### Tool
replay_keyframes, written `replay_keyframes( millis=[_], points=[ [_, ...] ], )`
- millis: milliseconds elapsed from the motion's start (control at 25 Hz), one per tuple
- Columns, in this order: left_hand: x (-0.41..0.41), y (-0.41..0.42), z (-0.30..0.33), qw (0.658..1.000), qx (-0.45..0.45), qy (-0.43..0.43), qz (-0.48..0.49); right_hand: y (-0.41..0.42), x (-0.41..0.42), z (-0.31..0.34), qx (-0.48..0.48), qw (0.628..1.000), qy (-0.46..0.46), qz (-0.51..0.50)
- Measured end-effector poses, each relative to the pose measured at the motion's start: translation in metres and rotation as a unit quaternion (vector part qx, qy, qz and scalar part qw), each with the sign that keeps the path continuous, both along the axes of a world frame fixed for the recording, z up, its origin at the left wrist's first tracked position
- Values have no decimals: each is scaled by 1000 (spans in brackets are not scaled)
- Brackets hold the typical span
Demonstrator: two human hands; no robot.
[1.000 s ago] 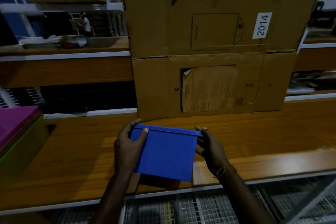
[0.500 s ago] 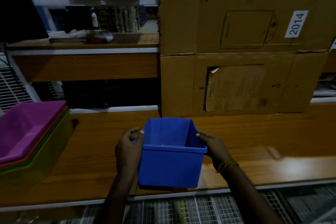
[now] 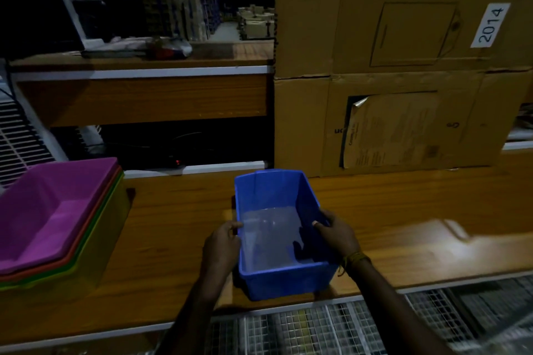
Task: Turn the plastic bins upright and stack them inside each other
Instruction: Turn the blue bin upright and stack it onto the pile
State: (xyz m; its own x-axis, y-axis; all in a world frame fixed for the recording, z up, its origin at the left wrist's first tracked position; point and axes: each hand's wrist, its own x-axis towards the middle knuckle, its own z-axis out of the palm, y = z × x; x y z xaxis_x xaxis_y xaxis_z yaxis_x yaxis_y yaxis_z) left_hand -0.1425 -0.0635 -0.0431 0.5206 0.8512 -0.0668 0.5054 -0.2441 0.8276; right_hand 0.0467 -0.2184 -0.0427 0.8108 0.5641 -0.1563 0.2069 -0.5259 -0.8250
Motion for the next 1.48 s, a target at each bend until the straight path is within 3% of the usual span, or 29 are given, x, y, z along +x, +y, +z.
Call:
replay_keyframes(
  millis=[200, 360, 520, 720, 800, 1000, 1200, 1320, 1480],
  points=[
    [-13, 11, -15, 997, -71, -27, -27, 23, -23, -13, -147, 974, -165, 54],
    [-13, 26, -9, 993, -104, -33, -39, 33, -76, -5, -134, 961, -171, 171],
    [-6, 38, -13, 993, -72, 5, -90, 41, -109, -11, -185, 919, -203, 282],
    [-3, 32, -14, 995, 25, 11, -101, 37, -91, -10, -189, 911, -215, 297],
    [-2, 31, -15, 995, 25, -24, -95, 33, -79, -9, -194, 906, -236, 292],
    [5, 35, -17, 990, 103, -16, -95, 13, -55, -5, -206, 866, -387, 242],
    [16, 30, -16, 985, 165, 16, -50, -3, -31, -14, -189, 898, -366, 155],
    [15, 25, -19, 981, 184, 52, -16, -14, -13, -16, -141, 941, -287, 114],
    [18, -2, -28, 963, 246, 108, 20, -25, 3, -28, -60, 958, -280, 36]
  ],
)
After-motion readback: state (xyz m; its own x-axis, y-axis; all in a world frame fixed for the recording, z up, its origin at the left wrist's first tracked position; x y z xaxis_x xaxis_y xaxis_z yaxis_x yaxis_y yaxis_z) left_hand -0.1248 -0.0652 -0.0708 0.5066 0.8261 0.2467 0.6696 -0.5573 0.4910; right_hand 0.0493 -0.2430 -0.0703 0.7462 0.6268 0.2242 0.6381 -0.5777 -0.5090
